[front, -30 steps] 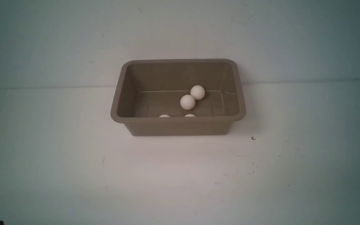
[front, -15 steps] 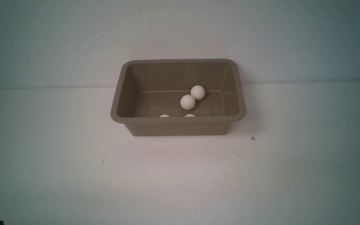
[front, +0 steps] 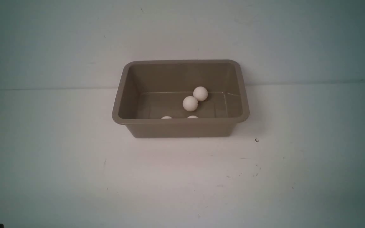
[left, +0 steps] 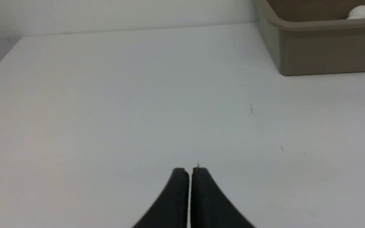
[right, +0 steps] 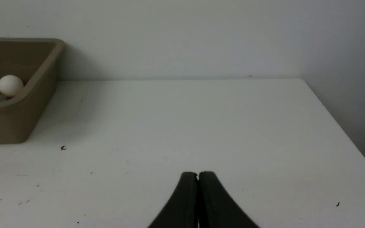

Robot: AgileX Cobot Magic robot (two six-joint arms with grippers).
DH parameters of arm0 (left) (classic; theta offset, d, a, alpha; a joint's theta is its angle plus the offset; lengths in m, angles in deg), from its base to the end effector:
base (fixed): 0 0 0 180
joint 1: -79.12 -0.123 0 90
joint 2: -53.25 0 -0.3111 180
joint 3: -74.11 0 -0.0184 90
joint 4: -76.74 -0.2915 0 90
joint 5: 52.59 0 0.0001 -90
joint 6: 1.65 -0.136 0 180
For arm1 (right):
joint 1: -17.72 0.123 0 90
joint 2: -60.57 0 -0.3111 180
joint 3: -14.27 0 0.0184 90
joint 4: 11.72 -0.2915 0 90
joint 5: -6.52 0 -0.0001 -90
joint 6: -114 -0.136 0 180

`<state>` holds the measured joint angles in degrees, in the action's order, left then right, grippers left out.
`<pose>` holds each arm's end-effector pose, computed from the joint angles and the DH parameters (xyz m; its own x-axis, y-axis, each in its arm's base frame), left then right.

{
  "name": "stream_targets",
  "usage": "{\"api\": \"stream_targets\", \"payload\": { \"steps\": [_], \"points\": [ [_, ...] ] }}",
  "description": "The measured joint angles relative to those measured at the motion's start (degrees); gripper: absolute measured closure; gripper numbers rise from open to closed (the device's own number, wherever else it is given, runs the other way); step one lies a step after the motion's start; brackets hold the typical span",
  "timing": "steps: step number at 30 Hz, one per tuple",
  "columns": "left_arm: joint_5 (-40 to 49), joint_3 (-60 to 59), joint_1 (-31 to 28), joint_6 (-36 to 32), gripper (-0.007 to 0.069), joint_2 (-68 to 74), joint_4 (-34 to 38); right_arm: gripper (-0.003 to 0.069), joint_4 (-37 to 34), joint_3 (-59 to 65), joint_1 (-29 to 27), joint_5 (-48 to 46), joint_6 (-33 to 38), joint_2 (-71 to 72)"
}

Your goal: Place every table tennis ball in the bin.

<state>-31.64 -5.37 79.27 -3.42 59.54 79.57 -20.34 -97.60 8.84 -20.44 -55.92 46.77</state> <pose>0.1103 -0.0027 0.1578 -0.2876 -0.0145 -0.9577 0.0151 0.9997 -0.0197 0.1125 -0.0082 0.2129 -0.3191 0.0078 -0.9477 0.0772 0.9969 -0.0177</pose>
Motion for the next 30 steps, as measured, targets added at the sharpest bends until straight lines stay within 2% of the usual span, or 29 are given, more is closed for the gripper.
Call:
{"api": "stream_targets", "payload": {
  "steps": [5,9,17,30],
  "points": [
    [0.0,0.0,0.0,0.0,0.0629,0.0,0.0,0.0676,-1.7,6.86,0.2,4.66,-0.05,3.21],
    [0.0,0.0,0.0,0.0,0.0629,0.0,0.0,0.0676,-1.83,9.24,1.85,4.53,-0.05,5.73],
    [0.0,0.0,0.0,0.0,0.0629,0.0,0.0,0.0676,-1.83,9.5,2.72,0.43,-0.05,7.36],
    [0.0,0.0,0.0,0.0,0.0629,0.0,0.0,0.0676,-1.83,9.5,2.73,0.15,-0.05,7.36]
  ]
}}
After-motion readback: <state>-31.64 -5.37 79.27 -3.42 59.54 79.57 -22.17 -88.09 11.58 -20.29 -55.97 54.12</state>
